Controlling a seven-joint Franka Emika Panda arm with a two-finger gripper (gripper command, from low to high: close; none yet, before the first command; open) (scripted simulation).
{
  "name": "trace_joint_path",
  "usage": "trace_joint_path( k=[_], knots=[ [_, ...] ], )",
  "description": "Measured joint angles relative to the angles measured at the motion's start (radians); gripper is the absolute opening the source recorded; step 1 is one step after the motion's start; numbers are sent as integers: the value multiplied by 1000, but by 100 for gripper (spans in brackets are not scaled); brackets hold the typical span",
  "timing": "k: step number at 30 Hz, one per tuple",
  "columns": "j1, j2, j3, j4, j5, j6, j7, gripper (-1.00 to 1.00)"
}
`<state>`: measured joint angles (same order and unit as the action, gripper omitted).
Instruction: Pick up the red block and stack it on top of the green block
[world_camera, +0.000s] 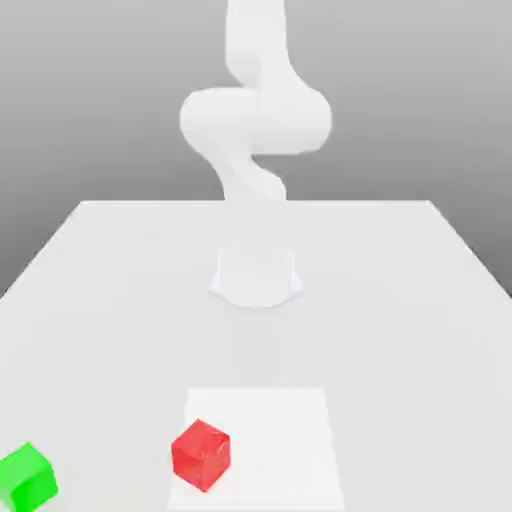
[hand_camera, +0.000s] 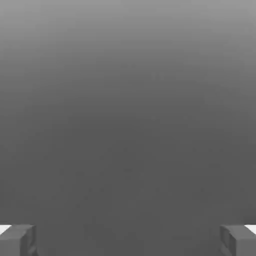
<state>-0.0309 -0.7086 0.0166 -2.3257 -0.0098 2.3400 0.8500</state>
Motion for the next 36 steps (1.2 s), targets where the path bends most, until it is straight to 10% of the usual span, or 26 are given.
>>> trace_joint_path(
  k=[28,29,36],
  knots=[
    [-157,1018,18,-218,-26,514,424,0],
    [-153,1043,14,-214,-27,535,424,-100],
    [-153,1045,15,-214,-29,537,426,-100]
  ],
)
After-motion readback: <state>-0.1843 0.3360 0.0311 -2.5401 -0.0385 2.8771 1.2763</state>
